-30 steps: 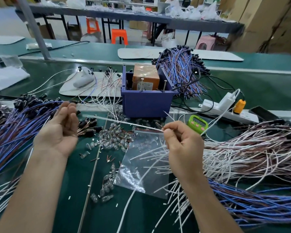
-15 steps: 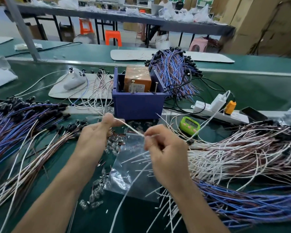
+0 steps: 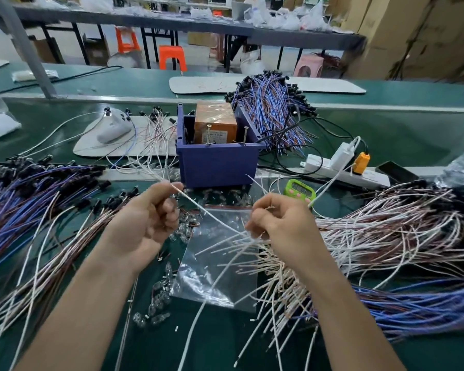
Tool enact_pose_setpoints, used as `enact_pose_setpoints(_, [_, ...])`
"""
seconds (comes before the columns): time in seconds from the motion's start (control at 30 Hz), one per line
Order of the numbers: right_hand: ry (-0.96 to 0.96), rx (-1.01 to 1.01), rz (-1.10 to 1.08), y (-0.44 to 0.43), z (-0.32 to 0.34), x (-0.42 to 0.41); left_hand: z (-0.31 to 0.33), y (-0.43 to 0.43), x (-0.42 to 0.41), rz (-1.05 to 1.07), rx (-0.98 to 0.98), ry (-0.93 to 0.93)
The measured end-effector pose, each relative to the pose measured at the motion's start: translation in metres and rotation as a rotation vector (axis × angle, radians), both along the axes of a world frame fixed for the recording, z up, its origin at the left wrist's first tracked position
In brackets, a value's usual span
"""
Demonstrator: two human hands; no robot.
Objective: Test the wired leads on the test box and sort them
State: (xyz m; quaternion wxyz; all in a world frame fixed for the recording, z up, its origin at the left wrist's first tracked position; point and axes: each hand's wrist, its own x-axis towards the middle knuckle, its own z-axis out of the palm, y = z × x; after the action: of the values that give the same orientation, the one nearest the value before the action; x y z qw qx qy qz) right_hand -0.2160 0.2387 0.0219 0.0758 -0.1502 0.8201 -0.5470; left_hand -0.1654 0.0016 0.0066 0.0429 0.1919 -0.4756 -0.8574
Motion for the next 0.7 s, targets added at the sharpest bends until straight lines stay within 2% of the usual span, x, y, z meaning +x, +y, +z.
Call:
enact_pose_setpoints(0.07, [-0.079, 0.103, 0.141, 0.005, 0.002, 0.001, 0.001, 0.001, 0.000, -0.050, 0.002, 0.009])
enact_pose_setpoints(0.13, [-0.110, 0.055, 0.156, 0.008, 0.004, 0.004, 0.000, 0.001, -0.002, -0.048, 0.065, 0.000])
enact_pose_setpoints(0.2, [-0.065, -0.002, 0.028, 0.012, 0.008, 0.004, -0.001, -0.001, -0.004, 0.020, 0.177, -0.003])
enact_pose_setpoints(0.23, [-0.008, 0.032, -0.083, 0.016, 0.010, 0.002, -0.002, -0.002, -0.005, 0.051, 0.196, -0.001])
enact_pose_setpoints(0.33, [0.160, 0.434, -0.356, 0.030, 0.014, -0.015, -0.008, -0.001, -0.004, 0.068, -0.013, -0.026])
enact_pose_setpoints(0.43, [0.138, 0.822, -0.462, 0.031, 0.010, -0.033, -0.011, 0.009, -0.005, -0.001, -0.186, -0.040])
enact_pose_setpoints(0.53, [0.087, 0.898, -0.505, 0.024, 0.001, -0.038, -0.011, 0.024, -0.007, -0.040, -0.273, -0.011])
enact_pose_setpoints(0.7, [0.113, 1.005, -0.487, 0.025, -0.007, -0.039, -0.017, 0.025, -0.006, 0.021, -0.322, 0.039])
